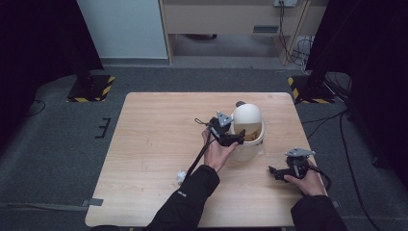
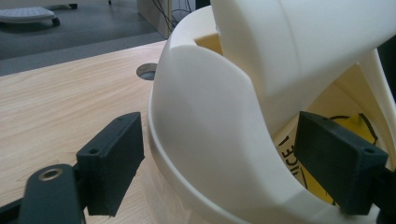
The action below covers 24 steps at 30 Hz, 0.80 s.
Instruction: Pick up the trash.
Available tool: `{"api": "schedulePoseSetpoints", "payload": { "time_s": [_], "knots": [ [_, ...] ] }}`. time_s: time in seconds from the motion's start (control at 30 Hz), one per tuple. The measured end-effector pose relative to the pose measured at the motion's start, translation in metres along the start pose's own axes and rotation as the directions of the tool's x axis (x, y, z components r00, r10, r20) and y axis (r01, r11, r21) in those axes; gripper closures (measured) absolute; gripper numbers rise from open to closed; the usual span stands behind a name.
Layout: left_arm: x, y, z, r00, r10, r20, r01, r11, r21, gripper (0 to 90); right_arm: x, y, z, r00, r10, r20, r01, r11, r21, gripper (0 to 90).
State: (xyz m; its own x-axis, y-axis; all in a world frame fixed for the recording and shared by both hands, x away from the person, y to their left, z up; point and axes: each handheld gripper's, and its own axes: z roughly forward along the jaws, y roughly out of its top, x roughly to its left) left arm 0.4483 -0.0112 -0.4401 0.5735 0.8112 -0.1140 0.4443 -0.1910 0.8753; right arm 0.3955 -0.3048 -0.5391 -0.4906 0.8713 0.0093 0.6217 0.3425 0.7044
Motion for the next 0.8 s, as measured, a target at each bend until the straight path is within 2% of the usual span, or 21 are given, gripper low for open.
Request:
{"api": "schedulePoseSetpoints", "payload": {
  "time_s": [0.2,0.33,0.5,0.8],
  "knots": [
    [0.001,0.0,0.001,1.0,0.002,-0.007,-0.002,1.0,-0.007,16.0,0.0,0.0,0.0,1.0,0.001,-0.001,-0.001,1.0,0.0,0.5],
    [0.0,0.001,-0.003,0.9998,0.019,-0.011,-0.019,0.9998,-0.006,16.1,0.0,0.0,0.0,1.0,0.001,0.0,-0.001,1.0,0.0,0.5],
    [0.003,0.003,-0.018,0.999,0.045,-0.009,-0.045,0.999,-0.006,15.8,0.0,0.0,0.0,1.0,0.0,0.0,0.0,1.0,0.0,0.5],
    [0.013,0.001,-0.047,0.9987,0.039,0.032,-0.037,0.9979,-0.054,15.5,0.0,0.0,0.0,1.0,0.0,0.0,0.0,1.0,0.0,0.5]
  ]
}}
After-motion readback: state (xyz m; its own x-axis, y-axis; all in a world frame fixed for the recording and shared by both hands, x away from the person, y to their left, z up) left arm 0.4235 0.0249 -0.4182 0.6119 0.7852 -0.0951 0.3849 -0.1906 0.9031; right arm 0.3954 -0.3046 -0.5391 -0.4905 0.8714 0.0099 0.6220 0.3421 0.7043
